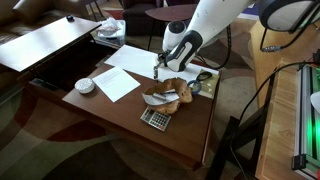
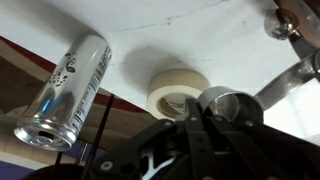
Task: Move the measuring spoon set from the tray to the table
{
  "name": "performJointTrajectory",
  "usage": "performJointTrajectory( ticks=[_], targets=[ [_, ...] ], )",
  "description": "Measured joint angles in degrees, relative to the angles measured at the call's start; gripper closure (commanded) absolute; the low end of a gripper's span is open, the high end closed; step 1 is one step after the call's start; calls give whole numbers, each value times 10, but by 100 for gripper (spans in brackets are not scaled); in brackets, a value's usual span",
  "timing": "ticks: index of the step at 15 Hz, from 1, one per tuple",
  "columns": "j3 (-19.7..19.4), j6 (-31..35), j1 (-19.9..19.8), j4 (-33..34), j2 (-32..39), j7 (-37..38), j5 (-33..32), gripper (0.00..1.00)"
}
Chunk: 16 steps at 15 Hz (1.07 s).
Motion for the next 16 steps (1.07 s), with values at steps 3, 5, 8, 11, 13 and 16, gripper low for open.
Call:
performJointTrajectory(
  ticks=[3, 5, 8, 11, 13, 16],
  targets=[
    [-30, -69, 31, 17, 21, 40, -25, 99],
    [-25, -112, 29, 30, 24, 51, -58, 69],
    [1, -124, 7, 54, 24, 51, -94, 94],
    [27, -124, -17, 78, 24, 51, -114, 68],
    [43, -120, -32, 89, 22, 50, -122, 53],
    [86, -66, -50, 70, -2, 2, -121, 31]
  ],
)
